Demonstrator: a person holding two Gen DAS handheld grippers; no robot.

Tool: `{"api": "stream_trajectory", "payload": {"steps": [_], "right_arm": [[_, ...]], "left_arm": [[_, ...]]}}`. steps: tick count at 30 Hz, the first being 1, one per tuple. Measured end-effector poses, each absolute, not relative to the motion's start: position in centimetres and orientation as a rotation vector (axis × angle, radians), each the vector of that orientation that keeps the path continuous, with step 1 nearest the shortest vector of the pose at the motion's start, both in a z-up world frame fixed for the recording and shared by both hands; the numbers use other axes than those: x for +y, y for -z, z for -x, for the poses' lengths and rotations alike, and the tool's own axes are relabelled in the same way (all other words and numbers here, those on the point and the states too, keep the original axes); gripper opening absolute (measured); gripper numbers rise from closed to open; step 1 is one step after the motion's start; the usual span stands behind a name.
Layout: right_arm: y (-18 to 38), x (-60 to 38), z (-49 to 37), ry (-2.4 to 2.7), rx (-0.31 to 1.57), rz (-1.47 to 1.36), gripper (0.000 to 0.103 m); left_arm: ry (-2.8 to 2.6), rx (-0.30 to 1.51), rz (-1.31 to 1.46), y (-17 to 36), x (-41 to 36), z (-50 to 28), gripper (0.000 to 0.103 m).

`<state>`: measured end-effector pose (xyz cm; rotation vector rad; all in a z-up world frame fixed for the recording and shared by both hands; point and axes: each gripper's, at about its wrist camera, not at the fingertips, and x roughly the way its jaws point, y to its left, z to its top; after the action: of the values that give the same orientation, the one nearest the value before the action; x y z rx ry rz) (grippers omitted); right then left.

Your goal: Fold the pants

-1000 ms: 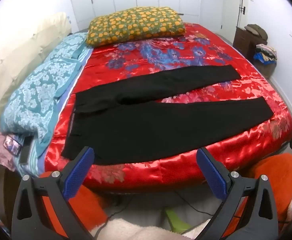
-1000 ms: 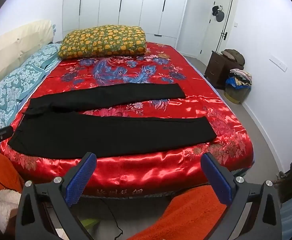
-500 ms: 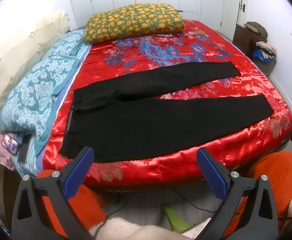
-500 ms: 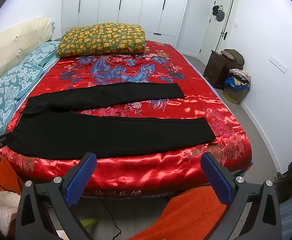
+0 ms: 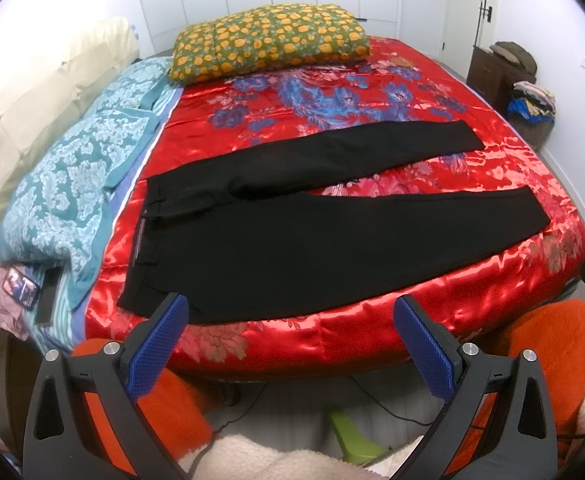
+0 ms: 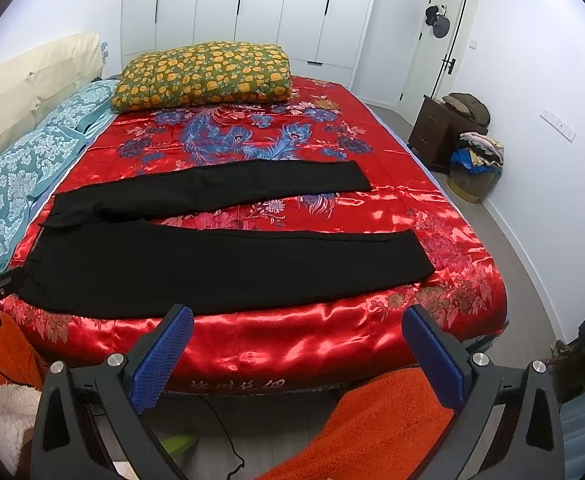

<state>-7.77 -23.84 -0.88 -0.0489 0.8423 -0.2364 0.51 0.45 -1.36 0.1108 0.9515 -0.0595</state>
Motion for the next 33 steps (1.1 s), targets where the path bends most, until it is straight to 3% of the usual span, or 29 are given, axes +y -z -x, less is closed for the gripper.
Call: {"api": "stream_trajectory", "payload": {"steps": [33], "right_arm": [[1.23,-23.15,7.33,0.205,0.859,0.051,0.103]], "left_arm": [[0.051,0.957,-0.125,2.19,0.91,-0.66,0.102]]}}
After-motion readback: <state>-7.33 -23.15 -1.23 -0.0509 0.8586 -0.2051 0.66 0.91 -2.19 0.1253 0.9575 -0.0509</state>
